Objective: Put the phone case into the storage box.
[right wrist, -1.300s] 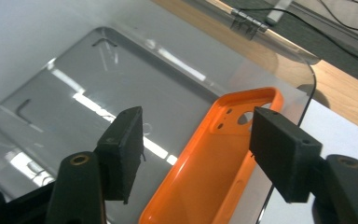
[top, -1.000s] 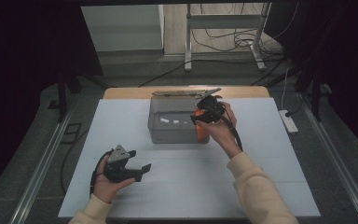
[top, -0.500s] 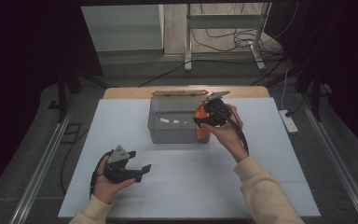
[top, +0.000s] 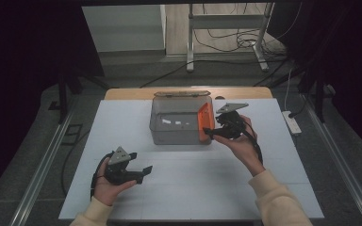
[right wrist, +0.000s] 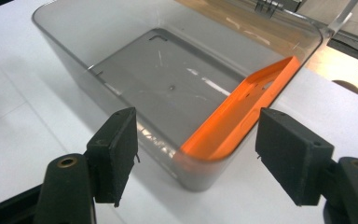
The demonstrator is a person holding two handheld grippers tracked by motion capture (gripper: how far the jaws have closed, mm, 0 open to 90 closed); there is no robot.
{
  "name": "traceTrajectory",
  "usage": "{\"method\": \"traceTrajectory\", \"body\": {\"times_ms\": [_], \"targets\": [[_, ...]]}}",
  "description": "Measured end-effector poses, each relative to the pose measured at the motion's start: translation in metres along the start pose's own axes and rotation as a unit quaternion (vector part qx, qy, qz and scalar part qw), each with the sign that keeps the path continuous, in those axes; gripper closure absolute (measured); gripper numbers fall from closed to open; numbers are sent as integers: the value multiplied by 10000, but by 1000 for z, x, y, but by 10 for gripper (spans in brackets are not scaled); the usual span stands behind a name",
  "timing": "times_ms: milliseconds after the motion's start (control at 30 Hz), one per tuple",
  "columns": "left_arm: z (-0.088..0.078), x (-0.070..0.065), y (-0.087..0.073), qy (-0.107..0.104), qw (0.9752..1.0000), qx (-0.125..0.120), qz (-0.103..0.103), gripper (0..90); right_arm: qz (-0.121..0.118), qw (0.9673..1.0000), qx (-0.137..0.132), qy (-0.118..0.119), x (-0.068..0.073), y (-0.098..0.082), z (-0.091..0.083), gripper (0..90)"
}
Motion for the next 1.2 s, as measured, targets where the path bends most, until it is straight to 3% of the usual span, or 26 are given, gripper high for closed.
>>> {"method": "traceTrajectory", "body": {"times_ms": [200,433,767,1200], "targets": [[-1,0,0,5,10000,-13,-12,167,-35,9995,-303,0,0,-13,-17,309],[-1,1,-1,19,10000,9,-12,167,-64,9989,-459,100,2,-30,-33,308],[0,0,-2,23,10000,20,-8,166,-114,9984,-536,161,5,-59,-56,291],[-1,2,-4,43,10000,21,-36,165,42,9973,-672,282,1,-96,-74,266]]}}
Point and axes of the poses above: each handheld gripper's, and its own axes: z roughly forward along the jaws, y roughly out of its top, x roughly to its left, the point moved 8 cm from there along z, roughly forward along the jaws
